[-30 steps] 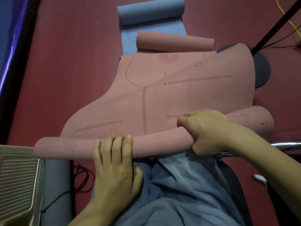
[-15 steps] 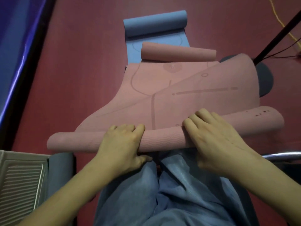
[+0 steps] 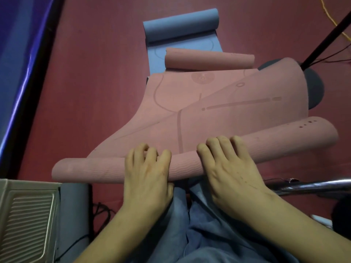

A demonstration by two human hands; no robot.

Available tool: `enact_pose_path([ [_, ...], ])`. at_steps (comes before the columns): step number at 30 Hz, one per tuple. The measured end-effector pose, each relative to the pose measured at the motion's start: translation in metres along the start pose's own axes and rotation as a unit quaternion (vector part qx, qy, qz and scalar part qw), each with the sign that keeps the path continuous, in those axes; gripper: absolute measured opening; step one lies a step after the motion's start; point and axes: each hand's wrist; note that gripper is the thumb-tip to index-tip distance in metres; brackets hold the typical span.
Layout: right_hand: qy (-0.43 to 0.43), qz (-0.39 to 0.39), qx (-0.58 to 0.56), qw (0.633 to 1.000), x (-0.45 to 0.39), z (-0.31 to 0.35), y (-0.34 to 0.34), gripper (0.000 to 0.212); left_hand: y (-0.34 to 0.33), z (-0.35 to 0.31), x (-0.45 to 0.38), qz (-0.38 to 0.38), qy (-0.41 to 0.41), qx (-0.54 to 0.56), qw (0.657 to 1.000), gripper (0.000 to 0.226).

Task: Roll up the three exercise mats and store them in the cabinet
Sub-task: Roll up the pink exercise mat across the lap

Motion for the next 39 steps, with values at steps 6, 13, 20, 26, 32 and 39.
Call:
enact_pose_path([
  [6, 0.033, 0.02, 0.0, 0.999, -0.024, -0.006, 0.011, 0.043, -0.001, -0.019, 0.003, -0.052, 0.031, -0.007, 0.998, 0.09],
  [13, 0.062, 0.06, -0.016, 0.996, -0.035, -0.018, 0.019, 0.044, -0.014, -0.031, 0.01, -0.06, 0.031, -0.04, 0.997, 0.087],
  [20, 0.084, 0.077, -0.034, 0.993, -0.04, -0.023, 0.023, 0.048, -0.046, -0.034, 0.015, -0.105, 0.028, -0.024, 0.994, 0.083],
  [26, 0.05, -0.025, -0.121, 0.991, -0.037, -0.024, 0.019, 0.063, -0.039, -0.03, -0.004, -0.124, 0.005, -0.024, 0.992, 0.081],
  [32, 0.046, -0.074, -0.139, 0.986, -0.028, -0.03, 0.02, 0.047, -0.024, -0.024, -0.013, -0.101, -0.014, -0.034, 0.994, 0.083],
  [39, 0.075, -0.013, -0.18, 0.981, -0.033, -0.067, 0.037, 0.043, -0.004, -0.005, -0.045, -0.048, -0.043, -0.022, 0.998, 0.091],
])
Point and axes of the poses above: each hand's wrist, its own x-axis away from the middle knuckle, its own y-axis out of the back of the hand, z = x × y, and after that the axes turned 5 degrees about z, right-handed
